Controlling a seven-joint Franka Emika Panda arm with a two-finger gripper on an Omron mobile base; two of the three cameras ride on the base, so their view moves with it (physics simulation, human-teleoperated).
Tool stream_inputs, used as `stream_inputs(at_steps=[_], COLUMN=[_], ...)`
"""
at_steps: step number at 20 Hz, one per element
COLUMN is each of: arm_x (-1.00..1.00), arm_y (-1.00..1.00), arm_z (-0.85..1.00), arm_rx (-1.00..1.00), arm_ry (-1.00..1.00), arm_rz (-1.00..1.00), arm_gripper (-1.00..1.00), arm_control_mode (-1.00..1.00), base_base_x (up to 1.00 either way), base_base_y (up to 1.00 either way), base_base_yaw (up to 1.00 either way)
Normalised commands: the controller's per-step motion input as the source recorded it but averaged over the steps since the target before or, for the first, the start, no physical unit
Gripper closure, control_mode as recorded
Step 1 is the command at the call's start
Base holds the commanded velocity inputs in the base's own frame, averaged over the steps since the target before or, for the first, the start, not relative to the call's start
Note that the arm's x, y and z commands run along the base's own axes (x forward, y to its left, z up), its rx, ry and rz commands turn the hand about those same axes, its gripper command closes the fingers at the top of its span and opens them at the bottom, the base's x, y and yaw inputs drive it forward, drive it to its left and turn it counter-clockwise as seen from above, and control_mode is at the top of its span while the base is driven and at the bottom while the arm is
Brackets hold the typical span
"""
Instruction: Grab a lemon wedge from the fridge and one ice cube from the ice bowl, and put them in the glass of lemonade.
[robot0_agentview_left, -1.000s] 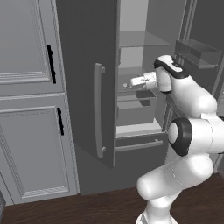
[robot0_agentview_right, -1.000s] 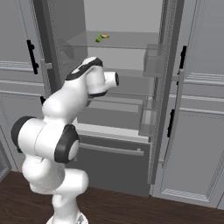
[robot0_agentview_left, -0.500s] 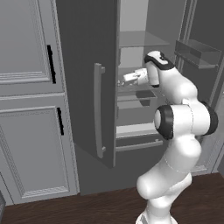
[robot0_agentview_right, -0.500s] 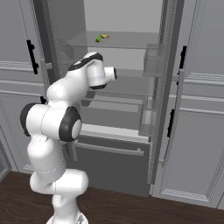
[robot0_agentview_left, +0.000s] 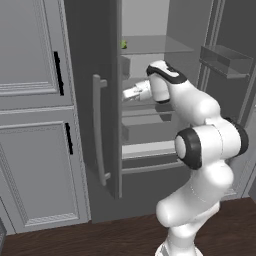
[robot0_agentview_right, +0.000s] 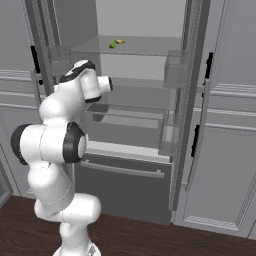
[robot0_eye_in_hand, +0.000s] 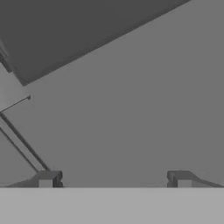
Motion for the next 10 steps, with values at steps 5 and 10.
stream_inputs(at_steps=[5,10], arm_x=[-0.55,-0.1], arm_y=[1.0,1.0], arm_z=[0.0,0.0], arm_rx=[0.0,0.0], arm_ry=[-0.09,-0.14], arm_rz=[0.0,0.0], arm_gripper=[-1.0,-1.0], arm_control_mode=[-1.0,-1.0], base_base_x=[0.0,0.0], base_base_y=[0.0,0.0], base_base_yaw=[0.0,0.0])
